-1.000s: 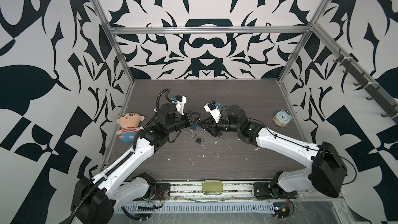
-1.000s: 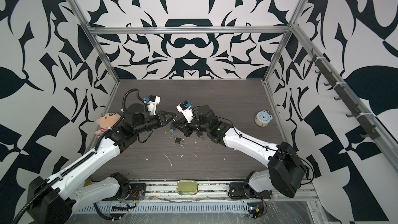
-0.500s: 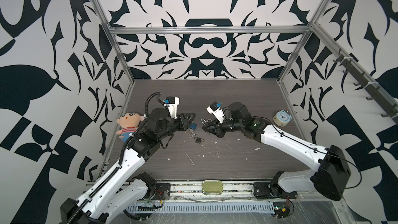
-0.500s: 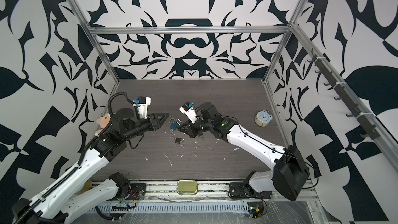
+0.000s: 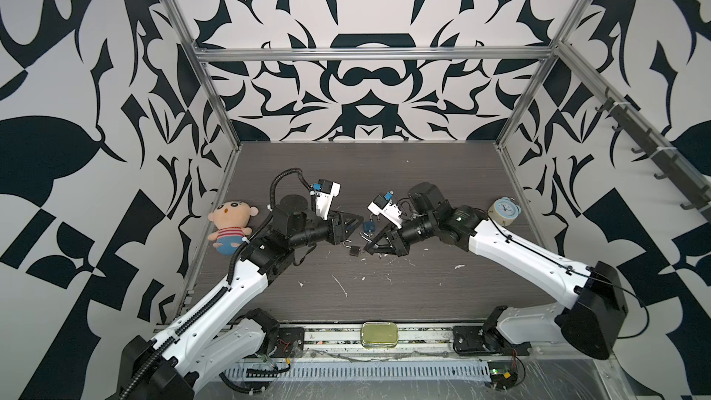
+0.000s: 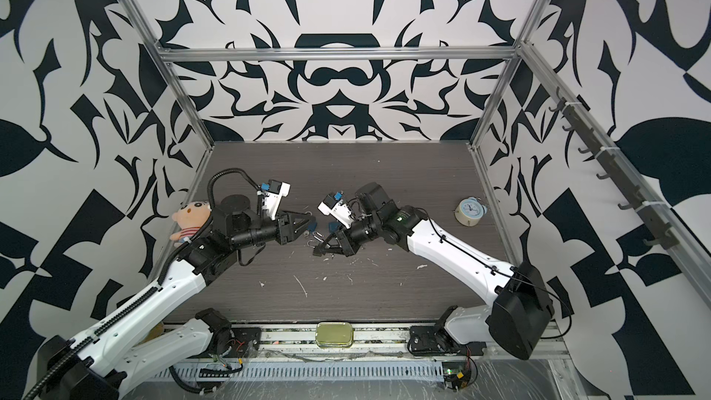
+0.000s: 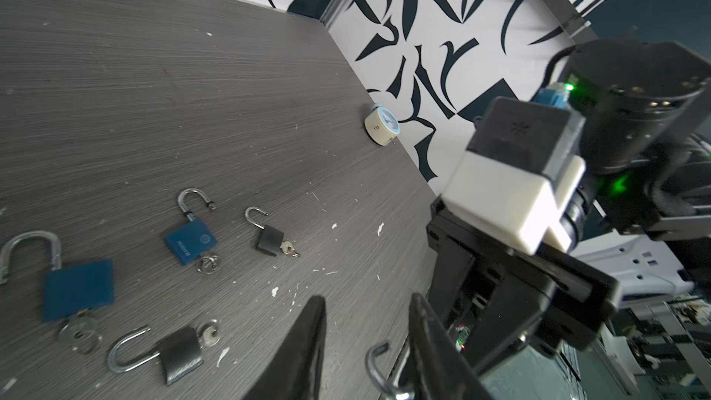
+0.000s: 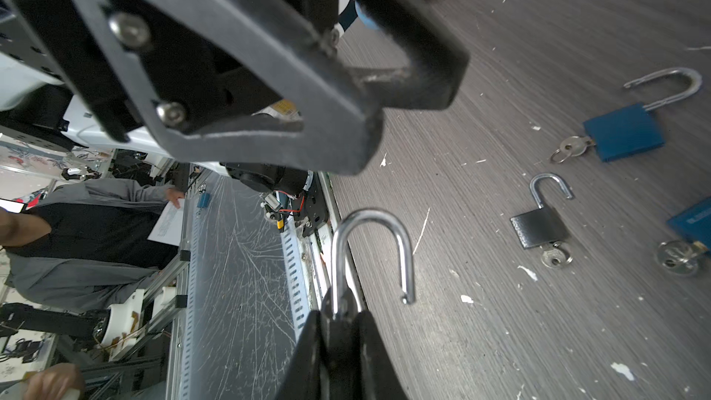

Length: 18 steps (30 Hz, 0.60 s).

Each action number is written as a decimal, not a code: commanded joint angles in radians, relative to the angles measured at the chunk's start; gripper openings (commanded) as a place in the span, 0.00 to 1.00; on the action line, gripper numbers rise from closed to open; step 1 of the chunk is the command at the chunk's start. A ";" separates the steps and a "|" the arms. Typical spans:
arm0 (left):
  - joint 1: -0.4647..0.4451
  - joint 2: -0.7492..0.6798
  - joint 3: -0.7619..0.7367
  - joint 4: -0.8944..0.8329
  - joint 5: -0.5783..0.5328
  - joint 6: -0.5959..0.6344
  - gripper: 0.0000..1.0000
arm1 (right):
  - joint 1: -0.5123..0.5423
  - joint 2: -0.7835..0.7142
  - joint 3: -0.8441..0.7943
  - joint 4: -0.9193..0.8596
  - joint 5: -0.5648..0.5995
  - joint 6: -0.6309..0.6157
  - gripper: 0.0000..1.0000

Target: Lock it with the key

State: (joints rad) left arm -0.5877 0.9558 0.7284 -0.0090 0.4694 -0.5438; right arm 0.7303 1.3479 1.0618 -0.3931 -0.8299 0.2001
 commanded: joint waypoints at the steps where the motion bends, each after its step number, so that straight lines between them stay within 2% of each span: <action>1: -0.004 0.005 -0.008 0.064 0.080 0.022 0.39 | 0.003 -0.002 0.055 -0.002 -0.057 0.001 0.00; 10: -0.006 0.034 -0.033 0.063 0.161 0.019 0.39 | 0.003 0.007 0.079 0.049 -0.091 0.040 0.00; 18: -0.006 -0.018 -0.057 0.044 0.153 0.036 0.38 | 0.000 0.015 0.094 0.048 -0.087 0.050 0.00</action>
State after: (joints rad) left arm -0.5896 0.9733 0.6910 0.0372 0.6083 -0.5262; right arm 0.7300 1.3716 1.1091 -0.3889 -0.8864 0.2394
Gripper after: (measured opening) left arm 0.384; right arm 0.158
